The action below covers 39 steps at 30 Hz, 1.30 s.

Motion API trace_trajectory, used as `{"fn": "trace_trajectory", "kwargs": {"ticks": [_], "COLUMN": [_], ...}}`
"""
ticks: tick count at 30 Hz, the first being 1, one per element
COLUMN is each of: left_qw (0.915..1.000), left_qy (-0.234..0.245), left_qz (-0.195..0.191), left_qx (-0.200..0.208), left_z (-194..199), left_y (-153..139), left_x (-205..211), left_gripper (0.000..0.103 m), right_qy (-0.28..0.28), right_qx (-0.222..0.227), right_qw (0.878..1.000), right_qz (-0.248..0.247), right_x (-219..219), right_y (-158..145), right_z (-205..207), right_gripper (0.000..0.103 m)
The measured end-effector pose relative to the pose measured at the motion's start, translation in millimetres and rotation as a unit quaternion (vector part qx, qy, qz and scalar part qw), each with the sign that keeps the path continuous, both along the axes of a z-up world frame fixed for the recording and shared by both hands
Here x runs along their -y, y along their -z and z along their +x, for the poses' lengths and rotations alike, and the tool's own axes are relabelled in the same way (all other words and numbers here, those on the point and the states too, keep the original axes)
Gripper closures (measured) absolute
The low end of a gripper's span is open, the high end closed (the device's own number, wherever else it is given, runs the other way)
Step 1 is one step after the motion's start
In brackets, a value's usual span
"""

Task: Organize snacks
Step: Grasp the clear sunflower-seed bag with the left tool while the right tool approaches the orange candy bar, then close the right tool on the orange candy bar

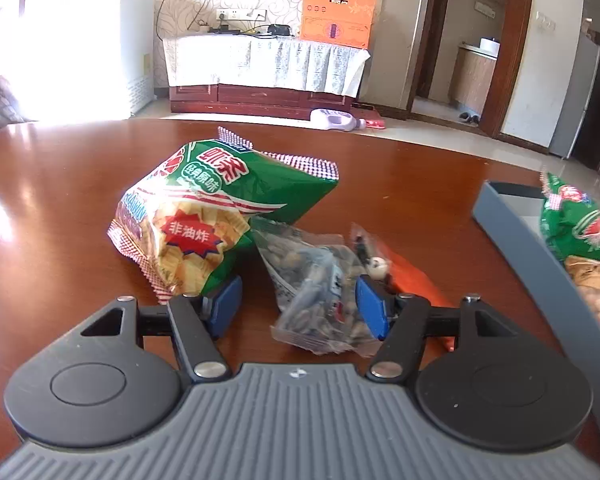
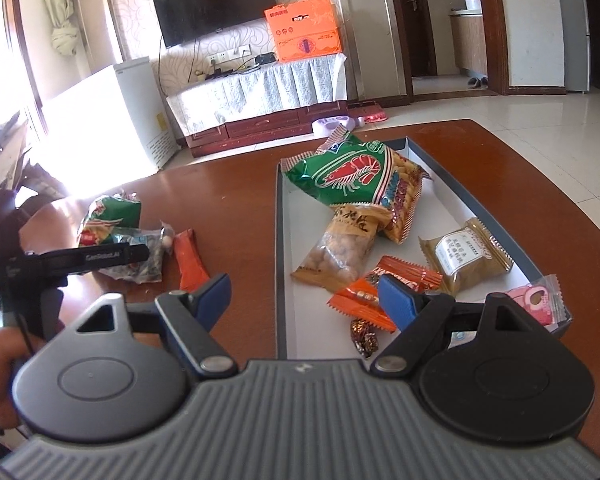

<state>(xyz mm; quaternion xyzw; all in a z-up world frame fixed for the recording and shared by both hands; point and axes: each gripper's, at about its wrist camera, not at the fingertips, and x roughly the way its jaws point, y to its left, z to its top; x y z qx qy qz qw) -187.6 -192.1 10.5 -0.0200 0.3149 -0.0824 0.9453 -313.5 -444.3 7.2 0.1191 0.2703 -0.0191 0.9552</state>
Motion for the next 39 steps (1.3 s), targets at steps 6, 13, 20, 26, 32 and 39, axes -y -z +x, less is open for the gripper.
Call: {"fn": "trace_trajectory", "kwargs": {"ticks": [6,13,20,26,32,39], "left_qw": [0.9997,0.9998,0.9999,0.9999,0.9985,0.9964], "left_qy": [-0.008,0.006,0.009,0.006,0.025,0.042], "left_qz": [-0.018,-0.019,-0.010,0.009,0.049,0.074], "left_qx": [-0.013,-0.007,-0.002,0.000,0.003,-0.002], "left_z": [16.4,24.5,15.2,-11.8,-39.0,-57.0], "left_y": [3.7,2.8,1.7,0.9,-1.8,-3.5], "left_x": [-7.3,-3.2,-3.3,-16.4,-33.2,-53.9], "left_gripper": [0.035,0.057,0.061,0.060,0.060,0.060], "right_qy": [-0.010,-0.022,-0.061,-0.091,-0.086,-0.098], "right_qx": [-0.007,0.010,0.056,0.074,0.012,-0.068], "right_qw": [1.000,0.999,0.995,0.990,0.993,0.987], "right_qz": [-0.008,-0.029,-0.056,-0.074,-0.083,-0.106], "right_x": [-4.7,-14.4,-43.4,-95.0,-122.3,-139.2], "right_y": [0.3,-5.1,-16.8,-16.9,0.8,30.6], "right_z": [2.6,-0.1,-0.7,23.0,63.1,86.9], "right_gripper": [0.021,0.021,0.021,0.021,0.021,0.021]}}
